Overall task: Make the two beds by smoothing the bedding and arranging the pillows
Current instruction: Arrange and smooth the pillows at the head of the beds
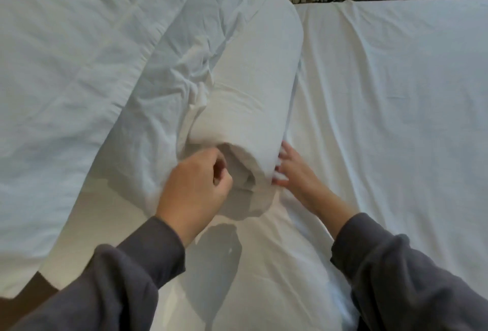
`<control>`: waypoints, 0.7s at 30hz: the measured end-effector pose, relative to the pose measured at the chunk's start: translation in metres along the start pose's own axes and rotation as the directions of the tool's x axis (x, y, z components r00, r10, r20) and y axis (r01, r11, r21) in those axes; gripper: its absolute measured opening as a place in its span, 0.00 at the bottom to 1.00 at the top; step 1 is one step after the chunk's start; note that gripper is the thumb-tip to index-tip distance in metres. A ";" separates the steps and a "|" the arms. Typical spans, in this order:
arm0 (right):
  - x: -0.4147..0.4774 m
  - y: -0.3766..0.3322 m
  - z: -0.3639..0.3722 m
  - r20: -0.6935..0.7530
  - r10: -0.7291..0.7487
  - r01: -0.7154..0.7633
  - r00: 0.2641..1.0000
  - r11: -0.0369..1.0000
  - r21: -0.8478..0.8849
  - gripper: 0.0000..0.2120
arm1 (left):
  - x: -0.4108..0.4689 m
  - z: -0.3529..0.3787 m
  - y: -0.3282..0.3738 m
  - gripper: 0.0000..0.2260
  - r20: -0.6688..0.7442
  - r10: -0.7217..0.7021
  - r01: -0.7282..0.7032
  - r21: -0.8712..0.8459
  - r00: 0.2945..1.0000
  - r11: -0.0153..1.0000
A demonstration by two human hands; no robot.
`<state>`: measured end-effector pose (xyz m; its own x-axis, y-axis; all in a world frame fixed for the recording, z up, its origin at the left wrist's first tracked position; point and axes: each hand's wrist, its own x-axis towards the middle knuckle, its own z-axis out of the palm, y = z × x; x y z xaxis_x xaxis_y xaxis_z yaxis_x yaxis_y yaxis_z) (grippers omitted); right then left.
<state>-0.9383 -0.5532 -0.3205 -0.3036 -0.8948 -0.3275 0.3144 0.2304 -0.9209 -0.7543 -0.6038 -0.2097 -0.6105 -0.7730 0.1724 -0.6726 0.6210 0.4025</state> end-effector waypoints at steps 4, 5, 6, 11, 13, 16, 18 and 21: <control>0.020 -0.025 0.010 -0.087 -0.068 0.065 0.994 0.997 -0.033 0.30 | 0.004 0.036 -0.003 0.16 0.332 -0.264 0.423 -0.657 0.905 0.624; 0.024 -0.030 0.017 -0.101 -0.078 0.072 0.992 0.996 -0.061 0.33 | 0.005 0.041 0.000 0.19 0.368 -0.225 0.430 -0.731 0.902 0.530; 0.029 -0.035 0.024 -0.115 -0.092 0.082 0.989 0.993 -0.090 0.36 | 0.005 0.045 0.002 0.21 0.373 -0.191 0.419 -0.775 0.908 0.473; 0.045 -0.039 0.037 -0.156 -0.127 0.102 0.980 0.983 -0.156 0.37 | 0.002 0.056 0.006 0.26 0.289 -0.158 0.328 -0.866 0.944 0.377; 0.047 -0.038 0.036 -0.178 -0.137 0.116 0.974 0.985 -0.125 0.40 | 0.000 0.059 0.007 0.27 0.278 -0.138 0.310 -0.874 0.951 0.375; 0.047 -0.040 0.048 -0.280 -0.161 0.143 0.946 0.986 -0.084 0.30 | -0.005 0.058 0.008 0.27 0.242 -0.111 0.267 -0.865 0.964 0.425; 0.048 -0.041 0.052 -0.297 -0.168 0.150 0.940 0.985 -0.083 0.29 | -0.002 0.053 0.005 0.25 0.216 -0.128 0.250 -0.869 0.968 0.426; 0.050 -0.034 0.042 -0.312 -0.212 0.194 0.926 0.977 -0.089 0.30 | 0.003 0.046 0.003 0.23 0.202 -0.128 0.236 -0.900 0.971 0.366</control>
<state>-0.9260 -0.6219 -0.2968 -0.6286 -0.7581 -0.1735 0.1678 0.0857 -0.9821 -0.7776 -0.5986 -0.2498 -0.5911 -0.8039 -0.0662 -0.0136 -0.0722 0.9973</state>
